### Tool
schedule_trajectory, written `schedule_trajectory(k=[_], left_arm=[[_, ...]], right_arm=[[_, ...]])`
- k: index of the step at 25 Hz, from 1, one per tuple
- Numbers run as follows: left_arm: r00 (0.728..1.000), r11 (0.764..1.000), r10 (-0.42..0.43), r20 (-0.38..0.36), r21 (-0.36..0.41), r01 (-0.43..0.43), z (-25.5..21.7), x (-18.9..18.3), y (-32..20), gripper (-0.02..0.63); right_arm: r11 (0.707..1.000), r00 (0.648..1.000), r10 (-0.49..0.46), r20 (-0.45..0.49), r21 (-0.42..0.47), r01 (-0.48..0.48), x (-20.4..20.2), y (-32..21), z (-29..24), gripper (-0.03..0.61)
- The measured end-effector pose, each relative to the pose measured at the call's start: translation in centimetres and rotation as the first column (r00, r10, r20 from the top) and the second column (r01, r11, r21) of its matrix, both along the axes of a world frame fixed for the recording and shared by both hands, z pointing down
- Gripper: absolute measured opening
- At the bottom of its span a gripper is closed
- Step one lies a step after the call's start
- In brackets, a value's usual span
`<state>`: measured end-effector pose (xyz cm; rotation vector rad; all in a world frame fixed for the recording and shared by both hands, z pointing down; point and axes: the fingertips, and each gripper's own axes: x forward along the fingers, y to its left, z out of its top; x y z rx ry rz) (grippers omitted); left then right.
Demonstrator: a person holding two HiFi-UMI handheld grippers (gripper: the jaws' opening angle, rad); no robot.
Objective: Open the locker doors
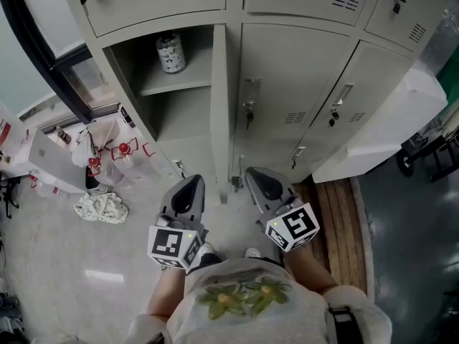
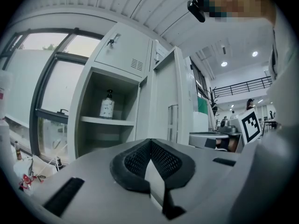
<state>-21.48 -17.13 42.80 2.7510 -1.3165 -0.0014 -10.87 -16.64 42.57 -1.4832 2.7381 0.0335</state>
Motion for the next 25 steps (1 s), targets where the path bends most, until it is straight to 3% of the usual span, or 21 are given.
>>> schedule_trajectory(k=[14, 17, 25], left_arm=[[0.999, 0.999, -0.045, -0.003, 0.021, 0.045, -1.0, -0.9, -3.0, 0.028], [0.999, 0.998, -0.051, -0.003, 0.023, 0.051, -1.2, -1.0, -3.5, 0.028], [0.998, 0.997, -0.07, -0.005, 0.015, 0.07, -1.0, -1.5, -4.1, 0.028]], right_arm=[[0.994, 0.995, 0.093, -0.022, 0.062, -0.092, 1.7, -8.1, -2.7, 0.036], [0.993, 0.994, 0.105, -0.032, 0.054, -0.103, 1.8, -9.5, -2.7, 0.101], [0.99, 0.987, 0.142, -0.075, 0.025, -0.141, 2.0, -13.3, -2.2, 0.161]])
